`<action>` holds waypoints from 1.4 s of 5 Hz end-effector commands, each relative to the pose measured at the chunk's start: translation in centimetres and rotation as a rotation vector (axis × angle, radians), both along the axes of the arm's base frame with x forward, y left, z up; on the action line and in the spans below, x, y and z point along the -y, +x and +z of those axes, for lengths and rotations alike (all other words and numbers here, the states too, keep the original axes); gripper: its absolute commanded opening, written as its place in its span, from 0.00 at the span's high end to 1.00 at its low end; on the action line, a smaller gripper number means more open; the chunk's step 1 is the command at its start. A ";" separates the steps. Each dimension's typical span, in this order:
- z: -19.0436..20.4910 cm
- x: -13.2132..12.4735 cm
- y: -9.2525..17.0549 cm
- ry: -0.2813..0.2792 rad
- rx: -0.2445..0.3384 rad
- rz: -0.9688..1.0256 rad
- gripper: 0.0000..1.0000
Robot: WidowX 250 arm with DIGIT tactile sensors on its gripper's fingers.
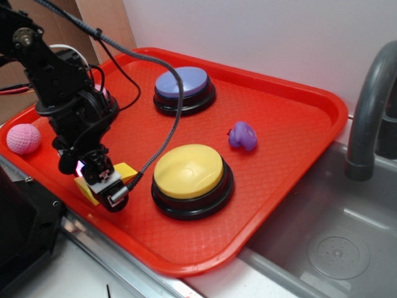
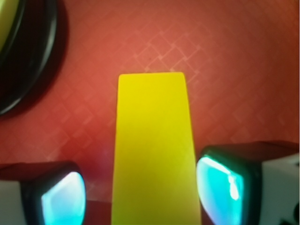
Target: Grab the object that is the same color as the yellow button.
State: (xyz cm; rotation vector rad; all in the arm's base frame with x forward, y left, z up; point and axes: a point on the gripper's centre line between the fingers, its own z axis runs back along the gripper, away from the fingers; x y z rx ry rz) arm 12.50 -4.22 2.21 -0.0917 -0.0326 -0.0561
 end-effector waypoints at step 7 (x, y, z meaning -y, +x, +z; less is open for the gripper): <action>15.7 -5.8 3.1 0.098 0.082 0.110 1.00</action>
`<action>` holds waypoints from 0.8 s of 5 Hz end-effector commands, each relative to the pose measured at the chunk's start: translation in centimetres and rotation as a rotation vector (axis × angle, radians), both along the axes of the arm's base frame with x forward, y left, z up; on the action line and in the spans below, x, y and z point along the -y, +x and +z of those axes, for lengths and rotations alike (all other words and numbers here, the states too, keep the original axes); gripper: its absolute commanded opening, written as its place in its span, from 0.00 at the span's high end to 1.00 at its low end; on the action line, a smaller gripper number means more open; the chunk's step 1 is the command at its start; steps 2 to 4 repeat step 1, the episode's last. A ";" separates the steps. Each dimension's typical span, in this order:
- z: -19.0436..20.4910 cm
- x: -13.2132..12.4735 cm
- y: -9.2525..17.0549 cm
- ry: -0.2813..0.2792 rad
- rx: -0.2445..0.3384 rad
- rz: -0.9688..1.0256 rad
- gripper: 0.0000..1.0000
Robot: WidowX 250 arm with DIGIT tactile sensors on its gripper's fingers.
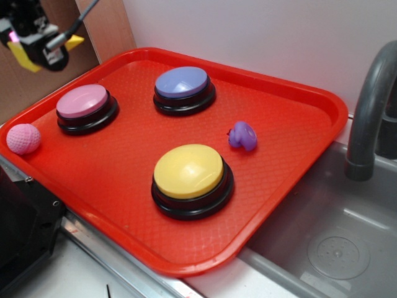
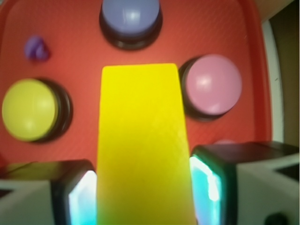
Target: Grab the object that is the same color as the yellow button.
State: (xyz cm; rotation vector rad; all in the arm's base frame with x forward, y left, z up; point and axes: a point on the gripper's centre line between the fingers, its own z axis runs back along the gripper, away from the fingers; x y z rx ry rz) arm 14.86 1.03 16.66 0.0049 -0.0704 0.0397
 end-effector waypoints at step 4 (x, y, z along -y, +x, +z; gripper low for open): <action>-0.2 -0.4 1.0 0.010 0.012 -0.002 1.00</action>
